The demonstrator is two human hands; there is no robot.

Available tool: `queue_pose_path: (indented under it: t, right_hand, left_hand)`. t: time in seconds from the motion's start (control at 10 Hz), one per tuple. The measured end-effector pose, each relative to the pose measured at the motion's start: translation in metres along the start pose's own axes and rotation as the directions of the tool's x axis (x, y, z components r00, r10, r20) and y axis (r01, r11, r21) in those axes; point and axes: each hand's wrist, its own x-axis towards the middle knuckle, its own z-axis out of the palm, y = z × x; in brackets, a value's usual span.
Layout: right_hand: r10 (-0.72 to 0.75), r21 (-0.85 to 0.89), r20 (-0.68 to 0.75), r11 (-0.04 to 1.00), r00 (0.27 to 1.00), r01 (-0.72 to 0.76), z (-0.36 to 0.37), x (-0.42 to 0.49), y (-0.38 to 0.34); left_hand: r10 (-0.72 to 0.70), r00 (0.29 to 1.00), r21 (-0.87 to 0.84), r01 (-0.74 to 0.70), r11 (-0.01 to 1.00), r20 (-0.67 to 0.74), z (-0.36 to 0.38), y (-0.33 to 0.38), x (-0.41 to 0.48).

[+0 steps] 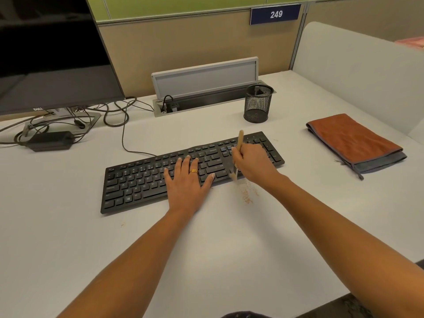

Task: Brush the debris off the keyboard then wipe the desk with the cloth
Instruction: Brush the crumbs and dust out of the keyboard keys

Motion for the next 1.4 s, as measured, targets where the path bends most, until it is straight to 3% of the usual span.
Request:
queue_pose_path:
  t: [0.2, 0.3, 0.4, 0.5, 0.6, 0.7, 0.8, 0.9, 1.0, 1.1, 1.3, 1.4]
  right_hand:
    - [-0.022, 0.103, -0.042, 0.994, 0.999, 0.026, -0.007, 0.000, 0.002]
    - [-0.031, 0.113, 0.078, 0.993, 0.996, 0.022, -0.006, -0.005, 0.004]
    - [-0.029, 0.057, 0.078, 0.998, 0.997, 0.025, -0.012, -0.007, 0.006]
    - [-0.013, 0.029, -0.039, 0.999, 0.999, 0.014, -0.017, -0.007, 0.009]
    - [0.034, 0.113, -0.088, 0.993, 0.995, -0.024, -0.015, -0.009, 0.010]
    - [0.071, 0.108, -0.011, 0.992, 0.997, -0.069, -0.010, -0.012, 0.009]
    - [0.075, 0.093, -0.036, 0.993, 0.996, -0.072, -0.011, -0.011, 0.010]
    - [0.072, 0.070, -0.162, 0.996, 0.984, -0.062, -0.015, -0.007, 0.015]
    - [0.046, 0.190, -0.050, 0.981, 0.998, -0.036, -0.018, -0.003, 0.016]
    - [-0.013, 0.167, 0.125, 0.986, 0.992, -0.008, -0.020, 0.001, 0.018]
    - [-0.057, -0.060, 0.218, 0.996, 0.974, 0.072, -0.035, 0.015, 0.019]
    - [-0.058, -0.064, 0.239, 0.995, 0.969, 0.076, -0.041, 0.021, 0.018]
  left_hand:
    - [0.000, 1.000, 0.008, 0.000, 1.000, 0.001, 0.000, 0.001, 0.000]
    - [-0.002, 1.000, 0.007, 0.002, 1.000, 0.004, 0.000, 0.000, 0.000]
    - [0.001, 1.000, 0.008, -0.001, 1.000, 0.001, 0.000, 0.000, 0.000]
    - [0.002, 1.000, 0.009, -0.002, 1.000, 0.004, 0.000, 0.000, 0.000]
    - [0.001, 1.000, 0.008, -0.001, 1.000, 0.005, 0.000, 0.000, 0.000]
    - [0.003, 1.000, 0.005, -0.003, 1.000, 0.003, 0.000, 0.000, 0.001]
    - [0.003, 1.000, 0.004, -0.003, 1.000, 0.000, 0.000, 0.000, 0.001]
    - [0.005, 1.000, 0.006, -0.005, 1.000, 0.003, 0.000, 0.000, 0.001]
    - [0.003, 1.000, 0.015, -0.003, 1.000, 0.004, 0.000, 0.000, 0.001]
    - [0.003, 1.000, 0.006, -0.003, 1.000, 0.005, 0.001, 0.000, 0.001]
    - [0.007, 1.000, 0.016, -0.007, 1.000, 0.000, 0.001, 0.000, 0.000]
    - [0.008, 1.000, 0.010, -0.008, 1.000, 0.001, 0.001, 0.000, 0.001]
